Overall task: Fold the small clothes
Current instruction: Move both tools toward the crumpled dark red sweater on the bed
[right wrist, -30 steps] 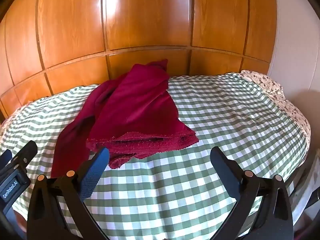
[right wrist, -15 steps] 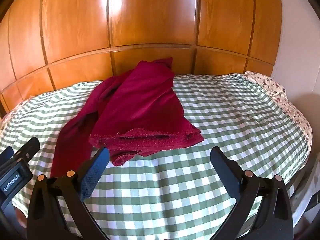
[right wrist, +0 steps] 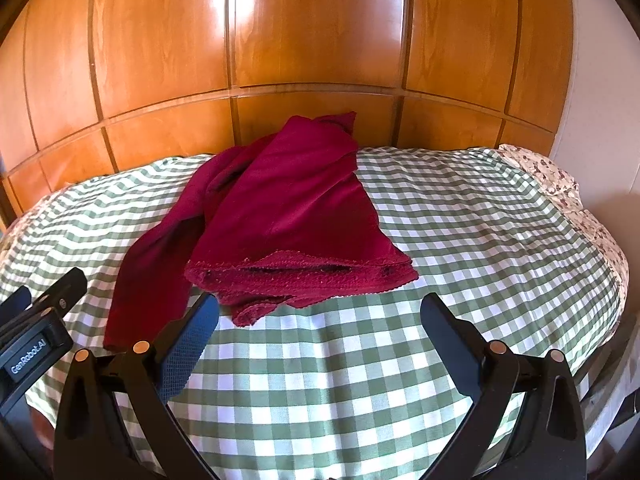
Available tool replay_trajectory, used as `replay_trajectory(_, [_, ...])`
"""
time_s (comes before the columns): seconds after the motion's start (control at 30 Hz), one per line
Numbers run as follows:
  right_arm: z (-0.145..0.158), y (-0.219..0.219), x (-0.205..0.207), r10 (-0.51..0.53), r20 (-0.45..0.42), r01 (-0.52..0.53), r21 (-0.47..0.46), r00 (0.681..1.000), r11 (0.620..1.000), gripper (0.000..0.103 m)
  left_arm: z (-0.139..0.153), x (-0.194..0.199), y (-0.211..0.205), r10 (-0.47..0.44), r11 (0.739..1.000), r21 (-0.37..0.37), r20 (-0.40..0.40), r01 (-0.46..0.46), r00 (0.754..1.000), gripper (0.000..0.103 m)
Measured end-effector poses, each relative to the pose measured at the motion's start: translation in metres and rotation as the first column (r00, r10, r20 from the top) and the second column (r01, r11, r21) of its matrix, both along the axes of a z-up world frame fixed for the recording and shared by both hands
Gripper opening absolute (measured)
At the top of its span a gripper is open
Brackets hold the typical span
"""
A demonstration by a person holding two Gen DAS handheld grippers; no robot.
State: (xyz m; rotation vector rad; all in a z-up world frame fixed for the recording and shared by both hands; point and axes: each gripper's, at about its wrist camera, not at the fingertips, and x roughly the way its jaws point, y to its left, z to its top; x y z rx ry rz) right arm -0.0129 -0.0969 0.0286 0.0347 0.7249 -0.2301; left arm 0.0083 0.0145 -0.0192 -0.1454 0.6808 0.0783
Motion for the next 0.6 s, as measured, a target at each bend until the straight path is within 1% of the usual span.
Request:
replay_trajectory(0.4, [-0.0032, 0.0048, 0.0, 0.029, -0.01, -0.029, 0.018, 1.0, 0.999, 0.1, -0.0025, 0.0007, 0.0037, 0.019, 1.0, 0.014, -0.01, -0.019, 1.0, 0.101])
replay_trajectory(0.6, [-0.0097, 0.0028, -0.0059, 0.079, -0.027, -0.076, 0.095, 0.996, 0.993, 0.1, -0.0032, 0.0021, 0.0057, 0.031, 0.999, 0.029, -0.009, -0.031, 0.999, 0.101])
